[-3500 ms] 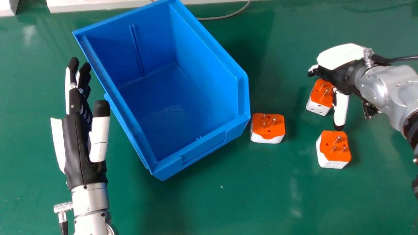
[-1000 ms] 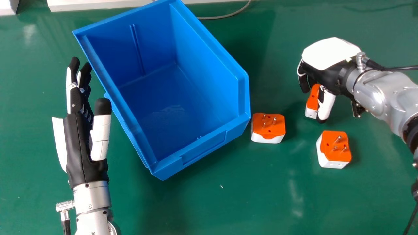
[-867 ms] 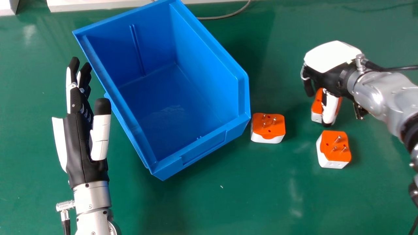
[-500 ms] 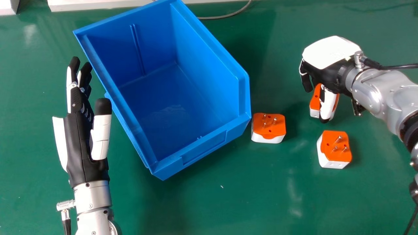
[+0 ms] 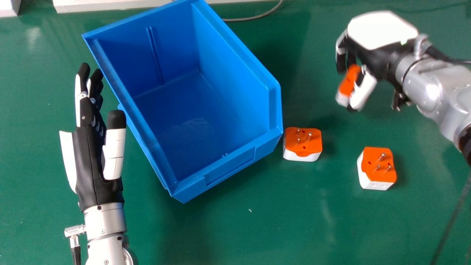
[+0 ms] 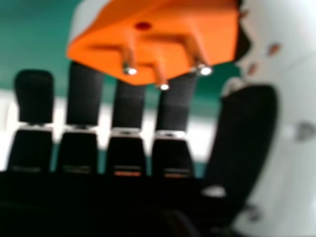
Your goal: Pick all objects and put in blue box
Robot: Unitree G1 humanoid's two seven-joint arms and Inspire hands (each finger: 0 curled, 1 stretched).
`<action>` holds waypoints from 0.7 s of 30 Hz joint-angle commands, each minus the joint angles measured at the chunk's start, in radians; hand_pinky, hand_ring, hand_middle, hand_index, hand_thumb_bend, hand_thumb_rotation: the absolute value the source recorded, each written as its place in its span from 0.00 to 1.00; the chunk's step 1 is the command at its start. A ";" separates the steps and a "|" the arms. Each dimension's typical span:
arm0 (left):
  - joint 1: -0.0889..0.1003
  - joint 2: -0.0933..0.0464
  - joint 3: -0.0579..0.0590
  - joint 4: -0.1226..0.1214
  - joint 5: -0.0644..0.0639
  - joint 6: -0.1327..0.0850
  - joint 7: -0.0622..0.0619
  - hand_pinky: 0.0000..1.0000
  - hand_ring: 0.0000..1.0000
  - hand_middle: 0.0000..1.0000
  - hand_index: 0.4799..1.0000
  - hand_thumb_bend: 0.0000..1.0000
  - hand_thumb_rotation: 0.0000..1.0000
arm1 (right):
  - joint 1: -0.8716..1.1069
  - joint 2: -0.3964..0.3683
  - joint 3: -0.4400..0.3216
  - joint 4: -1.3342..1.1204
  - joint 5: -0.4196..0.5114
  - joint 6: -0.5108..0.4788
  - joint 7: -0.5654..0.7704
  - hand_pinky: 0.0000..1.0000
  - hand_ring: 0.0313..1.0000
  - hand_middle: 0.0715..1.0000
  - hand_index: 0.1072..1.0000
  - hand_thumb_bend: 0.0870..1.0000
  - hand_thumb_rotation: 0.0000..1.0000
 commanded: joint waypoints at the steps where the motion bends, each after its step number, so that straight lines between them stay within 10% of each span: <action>1: -0.008 0.001 -0.003 -0.001 0.008 -0.024 -0.001 0.98 0.95 0.93 0.91 0.95 0.93 | 0.006 -0.034 -0.042 -0.037 0.032 0.043 0.008 0.35 0.40 0.48 0.43 0.47 0.00; 21: -0.003 0.004 0.000 0.007 -0.003 -0.030 -0.015 0.98 0.95 0.94 0.91 0.94 0.92 | 0.181 -0.081 -0.199 -0.470 0.086 0.012 -0.067 0.36 0.41 0.47 0.42 0.46 0.00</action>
